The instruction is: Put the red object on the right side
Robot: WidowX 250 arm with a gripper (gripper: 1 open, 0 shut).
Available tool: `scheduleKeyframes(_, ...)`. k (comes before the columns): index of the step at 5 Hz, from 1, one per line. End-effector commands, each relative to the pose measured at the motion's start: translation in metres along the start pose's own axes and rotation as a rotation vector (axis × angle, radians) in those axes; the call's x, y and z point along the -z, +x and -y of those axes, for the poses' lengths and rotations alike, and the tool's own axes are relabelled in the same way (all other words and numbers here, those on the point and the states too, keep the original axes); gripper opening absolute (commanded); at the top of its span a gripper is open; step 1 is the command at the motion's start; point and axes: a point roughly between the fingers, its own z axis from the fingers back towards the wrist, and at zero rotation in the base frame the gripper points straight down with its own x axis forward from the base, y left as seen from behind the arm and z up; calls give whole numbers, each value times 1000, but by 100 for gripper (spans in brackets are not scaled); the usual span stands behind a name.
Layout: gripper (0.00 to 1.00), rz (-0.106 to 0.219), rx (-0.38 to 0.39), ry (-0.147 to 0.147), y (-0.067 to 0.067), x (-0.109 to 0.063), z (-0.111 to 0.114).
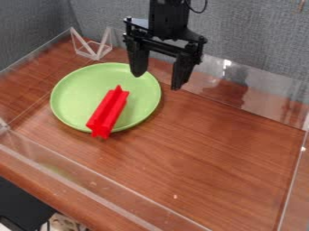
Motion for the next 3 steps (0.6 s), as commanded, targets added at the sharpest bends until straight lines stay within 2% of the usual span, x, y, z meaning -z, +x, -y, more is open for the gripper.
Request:
scheduleKeyframes(1, 100, -17, -94, -3, -13, 10, -24)
scheduleKeyframes(2, 100, -9, -106, -1, -38, 23, -51)
scheduleKeyframes(3, 100, 54, -60, -18, -48, 15, -52)
